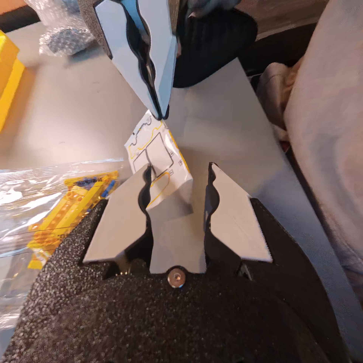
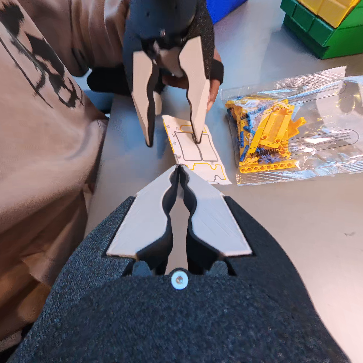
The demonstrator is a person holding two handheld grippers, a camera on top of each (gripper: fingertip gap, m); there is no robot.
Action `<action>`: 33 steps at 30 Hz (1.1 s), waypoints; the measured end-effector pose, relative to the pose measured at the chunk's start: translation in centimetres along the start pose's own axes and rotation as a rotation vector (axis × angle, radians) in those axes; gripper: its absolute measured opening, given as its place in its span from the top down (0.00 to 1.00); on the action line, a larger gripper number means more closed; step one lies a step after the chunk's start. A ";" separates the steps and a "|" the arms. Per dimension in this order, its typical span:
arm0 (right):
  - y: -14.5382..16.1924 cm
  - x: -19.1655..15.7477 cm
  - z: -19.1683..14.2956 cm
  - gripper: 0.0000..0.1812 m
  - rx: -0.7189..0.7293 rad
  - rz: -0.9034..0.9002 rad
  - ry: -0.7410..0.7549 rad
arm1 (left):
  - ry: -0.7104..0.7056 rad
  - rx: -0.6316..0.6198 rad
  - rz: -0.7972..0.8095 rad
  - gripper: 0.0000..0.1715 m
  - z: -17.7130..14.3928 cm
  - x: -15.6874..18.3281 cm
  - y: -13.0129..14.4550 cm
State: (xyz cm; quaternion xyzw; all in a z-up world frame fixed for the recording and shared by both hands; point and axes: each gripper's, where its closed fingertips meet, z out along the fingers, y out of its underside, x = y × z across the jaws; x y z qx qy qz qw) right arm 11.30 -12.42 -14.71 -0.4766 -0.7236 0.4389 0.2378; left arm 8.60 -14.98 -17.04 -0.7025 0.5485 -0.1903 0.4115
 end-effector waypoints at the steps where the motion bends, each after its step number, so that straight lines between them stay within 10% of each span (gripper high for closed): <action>1: -0.5 0.0 -0.3 1.00 0.024 0.040 -0.016 | -0.053 -0.002 0.032 0.72 0.0 -0.5 0.0; 4: -1.3 0.5 -0.9 1.00 0.070 0.123 -0.019 | -0.097 0.066 0.043 1.00 -0.6 -1.1 -1.2; 8: -3.5 0.7 -2.1 0.97 0.223 0.153 -0.035 | 0.008 0.199 -0.146 1.00 -2.0 -1.7 -2.8; 12: -4.6 0.3 -2.2 0.62 0.302 0.156 -0.065 | 0.121 0.381 -0.279 1.00 -3.9 -2.0 -4.4; 16: -6.0 -0.1 -1.3 1.00 0.359 0.066 -0.065 | 0.156 0.453 -0.293 1.00 -4.5 -2.2 -5.6; 19: -8.0 2.3 -3.9 1.00 0.441 0.062 -0.005 | 0.058 0.490 -0.325 0.87 -7.2 -6.1 -5.5; 24: -9.6 8.5 -9.0 1.00 0.479 0.098 0.181 | -0.314 0.259 -0.550 0.72 -11.0 -19.7 3.0; 28: -10.4 12.1 -10.2 1.00 0.414 0.102 0.260 | -0.062 0.112 -0.657 0.67 -7.7 -22.0 7.0; 33: -11.0 13.9 -11.2 1.00 0.345 0.099 0.270 | 0.124 -0.102 -0.532 1.00 -4.8 -20.8 7.4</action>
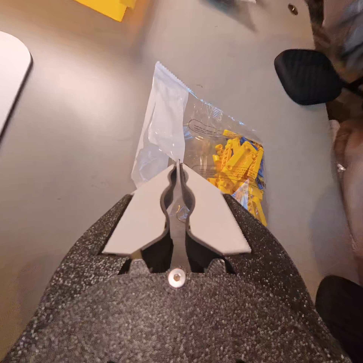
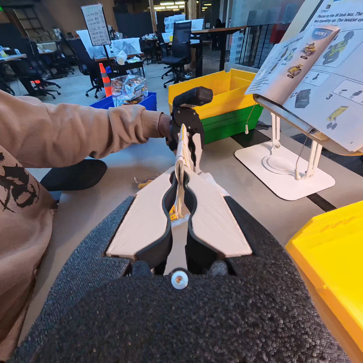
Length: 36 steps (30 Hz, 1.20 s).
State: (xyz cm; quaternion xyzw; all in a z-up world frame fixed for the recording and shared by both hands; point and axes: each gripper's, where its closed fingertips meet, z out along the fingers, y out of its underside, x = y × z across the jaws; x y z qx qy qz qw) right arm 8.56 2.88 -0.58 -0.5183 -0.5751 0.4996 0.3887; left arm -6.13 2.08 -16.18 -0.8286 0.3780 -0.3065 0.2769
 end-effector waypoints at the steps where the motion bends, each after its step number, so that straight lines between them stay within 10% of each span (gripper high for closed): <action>1: -0.2 0.3 -0.2 1.00 -0.016 -0.008 0.005 | -0.010 -0.009 0.052 1.00 -0.2 0.7 -0.8; 11: -2.1 -0.3 3.0 1.00 -0.351 0.034 -0.118 | -0.337 -0.084 0.588 1.00 -1.2 10.9 -8.3; 16: 4.1 -2.2 3.1 1.00 -0.708 0.104 -0.191 | -0.389 -0.060 0.590 1.00 -0.5 12.3 -7.4; 29: 6.8 -6.7 -0.3 1.00 -1.212 0.133 -0.544 | -0.338 0.051 0.590 1.00 0.6 16.2 -6.6; 36: 11.8 -7.3 0.6 1.00 -1.415 0.103 -0.485 | -0.285 0.085 0.590 1.00 0.5 17.1 -6.0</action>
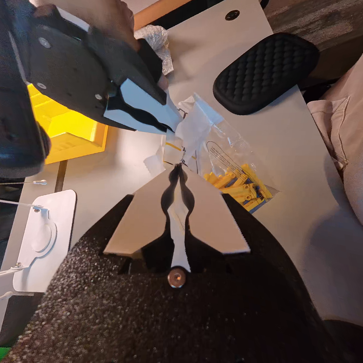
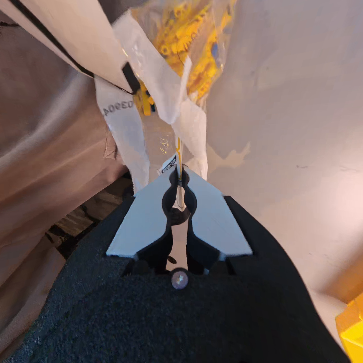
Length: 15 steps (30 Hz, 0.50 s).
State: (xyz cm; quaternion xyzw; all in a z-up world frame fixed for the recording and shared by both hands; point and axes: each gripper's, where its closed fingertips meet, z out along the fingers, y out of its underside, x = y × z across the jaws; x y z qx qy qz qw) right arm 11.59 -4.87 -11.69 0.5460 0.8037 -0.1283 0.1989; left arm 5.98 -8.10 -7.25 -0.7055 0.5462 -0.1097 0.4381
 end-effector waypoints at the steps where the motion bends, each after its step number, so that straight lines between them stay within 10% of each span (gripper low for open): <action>1: 0.2 0.4 0.2 1.00 -0.017 0.003 0.013 | 0.002 -0.001 -0.010 1.00 -0.1 0.0 0.1; 15: -5.8 0.5 -1.2 0.77 0.535 0.028 -0.086 | -0.067 0.085 -0.170 1.00 0.2 -1.1 1.3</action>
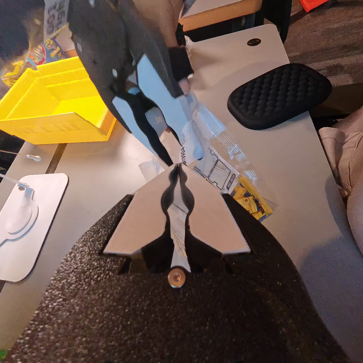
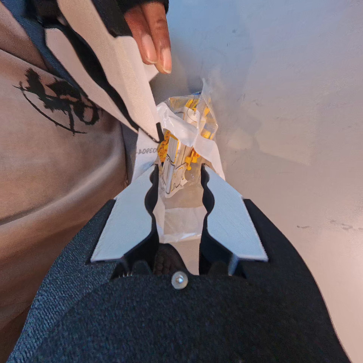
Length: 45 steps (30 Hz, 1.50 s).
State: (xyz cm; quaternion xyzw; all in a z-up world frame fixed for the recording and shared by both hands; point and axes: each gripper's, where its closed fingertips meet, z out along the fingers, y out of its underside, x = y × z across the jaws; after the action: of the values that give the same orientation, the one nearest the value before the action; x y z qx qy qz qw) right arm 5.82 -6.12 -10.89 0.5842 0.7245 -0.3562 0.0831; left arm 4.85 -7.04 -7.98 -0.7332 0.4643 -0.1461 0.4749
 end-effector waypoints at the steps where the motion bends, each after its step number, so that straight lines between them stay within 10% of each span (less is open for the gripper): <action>1: -0.4 0.0 -1.0 0.77 0.048 -0.010 -0.003 | -0.008 0.006 -0.005 1.00 -0.1 -0.2 0.1; 8: 0.8 -0.1 -0.4 0.94 -0.010 -0.094 0.014 | -0.025 0.055 -0.017 1.00 0.7 -0.5 -0.3; 17: 1.6 -0.7 5.6 0.91 -0.170 -0.135 -0.081 | -0.019 0.030 -0.096 1.00 1.8 0.3 0.6; 27: -1.1 2.2 -3.2 0.83 0.211 -0.137 0.105 | -0.074 0.042 -0.230 1.00 1.7 -2.4 2.9; 32: 2.3 3.1 -4.2 0.60 0.312 -0.028 0.259 | -0.075 0.073 -0.418 0.75 1.8 -4.8 4.4; 38: 5.2 5.8 0.3 0.59 0.580 0.267 0.178 | 0.030 0.057 -0.821 0.56 0.0 -8.1 9.8; 41: 2.6 4.6 1.0 0.95 0.758 0.202 0.057 | 0.411 0.206 -1.000 0.83 0.2 -4.8 8.6; 42: 2.0 4.2 0.7 1.00 0.787 0.122 0.078 | 0.459 0.270 -0.988 0.97 -0.3 -4.5 7.9; 45: 1.1 2.2 -3.0 1.00 0.844 -0.088 0.191 | 0.442 0.429 -0.816 1.00 -3.7 -5.2 4.5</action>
State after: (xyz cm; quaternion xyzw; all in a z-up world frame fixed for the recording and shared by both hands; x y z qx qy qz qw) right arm 7.05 -2.47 -10.31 0.5658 0.5440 -0.5689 -0.2456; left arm -2.77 -5.41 -8.63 -0.6926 0.1889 -0.5631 0.4094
